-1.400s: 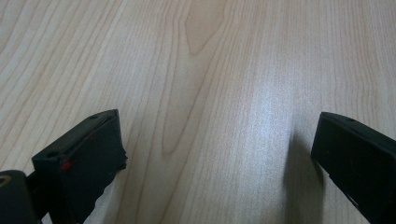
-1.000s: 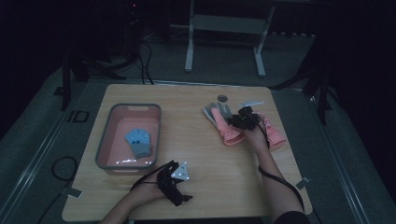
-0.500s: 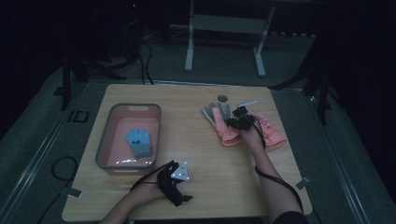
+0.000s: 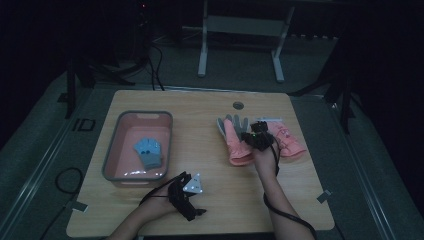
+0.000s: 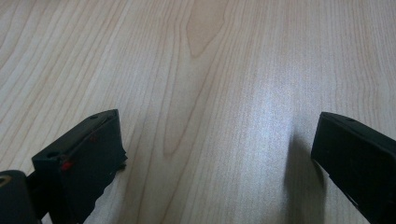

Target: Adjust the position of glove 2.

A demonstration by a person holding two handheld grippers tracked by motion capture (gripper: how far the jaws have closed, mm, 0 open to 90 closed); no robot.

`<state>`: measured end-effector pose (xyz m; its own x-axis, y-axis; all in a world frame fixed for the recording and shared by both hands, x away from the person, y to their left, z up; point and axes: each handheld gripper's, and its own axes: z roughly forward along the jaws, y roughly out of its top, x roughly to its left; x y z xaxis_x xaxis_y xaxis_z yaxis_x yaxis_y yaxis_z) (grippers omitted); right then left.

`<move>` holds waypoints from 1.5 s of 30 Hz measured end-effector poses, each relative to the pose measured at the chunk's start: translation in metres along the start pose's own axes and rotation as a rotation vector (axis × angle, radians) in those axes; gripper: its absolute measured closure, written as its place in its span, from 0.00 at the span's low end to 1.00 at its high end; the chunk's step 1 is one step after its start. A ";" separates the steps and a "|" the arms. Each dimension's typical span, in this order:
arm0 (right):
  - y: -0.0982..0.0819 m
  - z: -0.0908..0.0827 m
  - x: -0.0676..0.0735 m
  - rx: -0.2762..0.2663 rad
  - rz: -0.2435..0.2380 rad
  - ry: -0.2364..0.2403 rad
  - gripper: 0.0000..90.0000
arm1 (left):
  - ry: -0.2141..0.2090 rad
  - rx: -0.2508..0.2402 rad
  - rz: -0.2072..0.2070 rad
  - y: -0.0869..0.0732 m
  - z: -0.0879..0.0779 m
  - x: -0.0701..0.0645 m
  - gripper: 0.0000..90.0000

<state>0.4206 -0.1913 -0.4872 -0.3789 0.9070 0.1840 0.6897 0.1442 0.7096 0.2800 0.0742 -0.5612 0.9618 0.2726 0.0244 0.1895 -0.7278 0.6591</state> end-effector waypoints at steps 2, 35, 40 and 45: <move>-0.006 -0.010 0.006 -0.022 0.016 0.011 0.98 | 0.001 -0.004 0.003 0.000 0.000 0.000 0.03; -0.079 -0.029 0.032 -0.024 -0.017 -0.077 0.73 | -0.003 0.004 0.018 0.000 0.000 -0.003 0.03; -0.065 -0.040 0.009 0.014 -0.112 -0.030 0.73 | -0.011 0.003 0.015 0.000 0.000 -0.002 0.03; -0.054 -0.053 -0.028 0.092 -0.170 0.005 0.74 | -0.016 0.008 0.019 0.000 0.000 -0.001 0.03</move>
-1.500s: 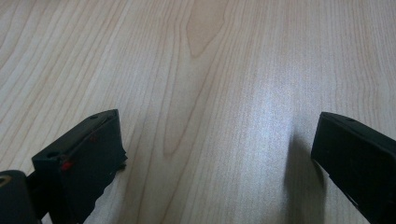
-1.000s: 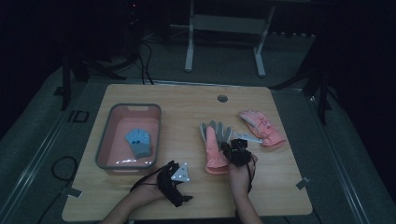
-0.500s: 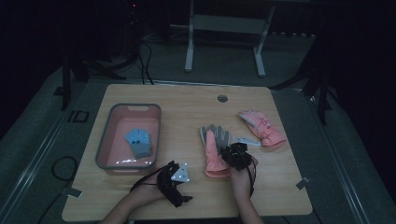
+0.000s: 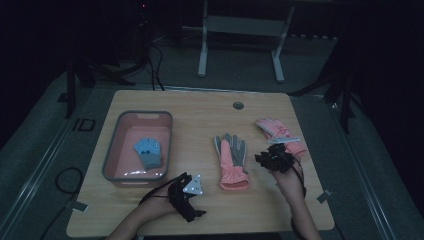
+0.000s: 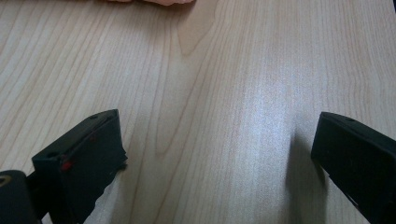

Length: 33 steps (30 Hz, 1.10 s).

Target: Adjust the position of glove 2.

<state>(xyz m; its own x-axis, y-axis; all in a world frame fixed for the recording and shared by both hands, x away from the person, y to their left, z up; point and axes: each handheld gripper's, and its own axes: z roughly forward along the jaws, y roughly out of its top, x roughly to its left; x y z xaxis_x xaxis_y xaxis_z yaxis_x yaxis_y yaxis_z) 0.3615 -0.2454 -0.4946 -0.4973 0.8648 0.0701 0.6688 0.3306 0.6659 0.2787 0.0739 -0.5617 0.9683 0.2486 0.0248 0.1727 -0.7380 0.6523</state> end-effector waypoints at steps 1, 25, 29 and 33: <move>0.001 -0.004 -0.009 0.002 -0.008 -0.018 0.75 | 0.001 0.000 0.000 0.000 0.000 0.000 0.03; 0.039 0.020 -0.136 0.024 -0.081 -0.025 0.68 | -0.010 -0.009 -0.011 -0.002 0.000 0.001 0.03; 0.034 0.038 -0.144 0.075 -0.074 -0.044 0.70 | -0.007 -0.010 -0.015 -0.002 0.000 0.002 0.03; 0.030 0.043 -0.145 0.077 -0.076 -0.041 0.82 | -0.005 -0.008 -0.013 -0.002 0.000 0.001 0.03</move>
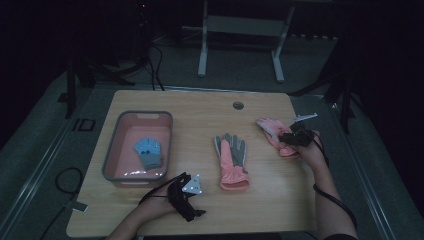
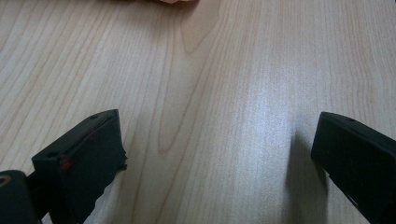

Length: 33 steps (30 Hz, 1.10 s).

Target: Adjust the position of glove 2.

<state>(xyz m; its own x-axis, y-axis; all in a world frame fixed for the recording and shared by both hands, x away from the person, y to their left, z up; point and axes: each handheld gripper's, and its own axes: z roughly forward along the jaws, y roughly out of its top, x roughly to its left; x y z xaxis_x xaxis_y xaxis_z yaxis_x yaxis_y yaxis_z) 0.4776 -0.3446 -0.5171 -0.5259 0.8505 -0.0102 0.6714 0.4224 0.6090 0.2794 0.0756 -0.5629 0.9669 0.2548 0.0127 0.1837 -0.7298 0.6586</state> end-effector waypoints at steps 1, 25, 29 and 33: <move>0.000 0.000 0.000 0.002 0.001 -0.002 0.86 | 0.000 0.001 0.003 0.000 0.000 0.000 0.03; -0.011 -0.083 0.075 -0.081 0.239 -0.233 1.00 | -0.004 -0.001 0.017 0.002 0.000 -0.003 0.03; -0.016 -0.089 0.089 -0.097 0.264 -0.247 1.00 | -0.006 -0.004 0.015 0.002 0.000 -0.002 0.03; -0.019 -0.089 0.107 -0.104 0.259 -0.264 1.00 | -0.002 0.002 0.026 0.002 0.000 -0.003 0.03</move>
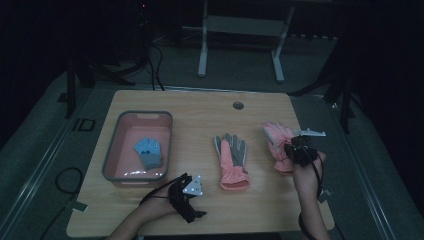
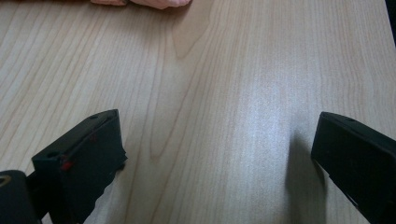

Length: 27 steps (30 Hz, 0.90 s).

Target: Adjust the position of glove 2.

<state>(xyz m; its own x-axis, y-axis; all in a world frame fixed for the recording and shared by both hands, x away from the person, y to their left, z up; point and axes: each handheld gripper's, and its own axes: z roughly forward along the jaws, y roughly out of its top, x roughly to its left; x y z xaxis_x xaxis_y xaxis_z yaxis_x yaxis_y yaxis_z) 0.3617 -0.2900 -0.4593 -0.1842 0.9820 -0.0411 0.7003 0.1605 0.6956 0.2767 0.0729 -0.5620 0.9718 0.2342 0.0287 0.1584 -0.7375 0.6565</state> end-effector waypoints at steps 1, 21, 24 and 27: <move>-0.002 0.000 0.003 -0.001 -0.002 0.003 1.00 | 0.000 0.003 0.004 0.000 0.000 0.000 0.03; -0.052 0.031 0.016 0.042 0.140 -0.001 0.97 | 0.000 0.000 0.007 0.000 0.000 -0.002 0.03; -0.051 0.032 0.014 0.051 0.134 0.015 0.95 | 0.000 0.001 0.007 0.000 0.000 -0.001 0.03; -0.047 0.028 0.011 0.037 0.094 0.049 0.88 | 0.000 0.001 0.009 0.001 0.000 -0.002 0.03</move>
<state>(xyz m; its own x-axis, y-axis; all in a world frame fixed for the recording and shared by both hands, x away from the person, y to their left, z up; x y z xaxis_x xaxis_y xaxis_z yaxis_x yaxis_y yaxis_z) 0.3457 -0.2838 -0.5128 -0.1492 0.9870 0.0590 0.7412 0.0722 0.6674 0.2751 0.0724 -0.5613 0.9732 0.2276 0.0343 0.1500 -0.7402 0.6555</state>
